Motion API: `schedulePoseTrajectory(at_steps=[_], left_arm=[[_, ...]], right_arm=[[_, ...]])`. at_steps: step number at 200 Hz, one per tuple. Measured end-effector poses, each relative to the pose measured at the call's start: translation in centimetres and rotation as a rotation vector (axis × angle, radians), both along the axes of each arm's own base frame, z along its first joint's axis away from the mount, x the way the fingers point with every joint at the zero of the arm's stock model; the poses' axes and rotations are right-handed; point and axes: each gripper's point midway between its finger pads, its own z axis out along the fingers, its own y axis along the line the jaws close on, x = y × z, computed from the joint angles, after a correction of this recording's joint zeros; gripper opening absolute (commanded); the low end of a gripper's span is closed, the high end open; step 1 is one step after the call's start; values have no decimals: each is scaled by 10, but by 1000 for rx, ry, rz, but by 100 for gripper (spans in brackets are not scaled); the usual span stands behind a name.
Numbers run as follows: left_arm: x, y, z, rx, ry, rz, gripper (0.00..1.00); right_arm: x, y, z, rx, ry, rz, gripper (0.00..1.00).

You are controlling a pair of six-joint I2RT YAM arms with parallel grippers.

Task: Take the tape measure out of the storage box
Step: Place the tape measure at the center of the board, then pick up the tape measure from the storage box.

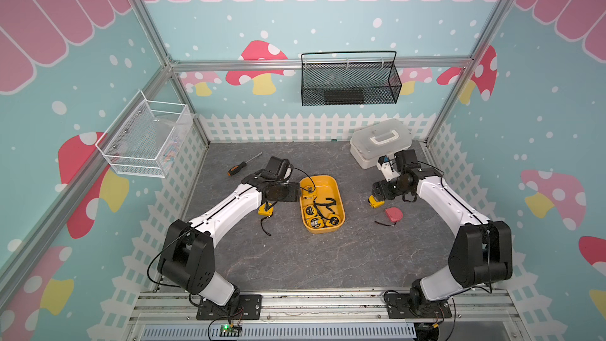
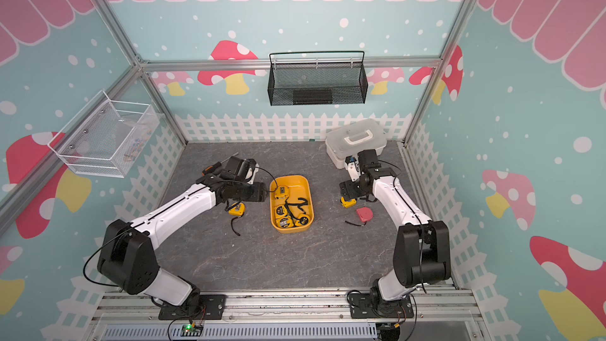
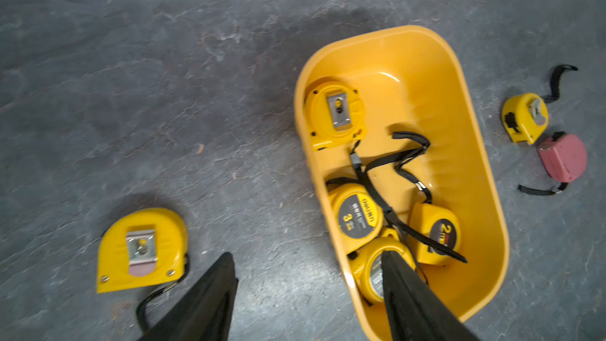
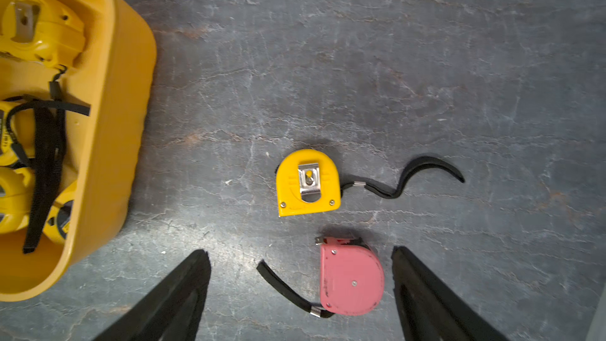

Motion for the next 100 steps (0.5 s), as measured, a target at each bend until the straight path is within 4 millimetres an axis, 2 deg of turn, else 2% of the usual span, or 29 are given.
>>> schedulePoseTrajectory(at_steps=[17, 44, 100], left_arm=[[4, -23, -4, 13, 6, -37, 71], [11, -49, -18, 39, 33, -63, 71], [30, -72, -49, 100, 78, -67, 71]], right_arm=[[0, 8, 2, 27, -5, 19, 87], [1, 18, 4, 62, -11, 42, 87], [-1, 30, -7, 114, 16, 74, 87]])
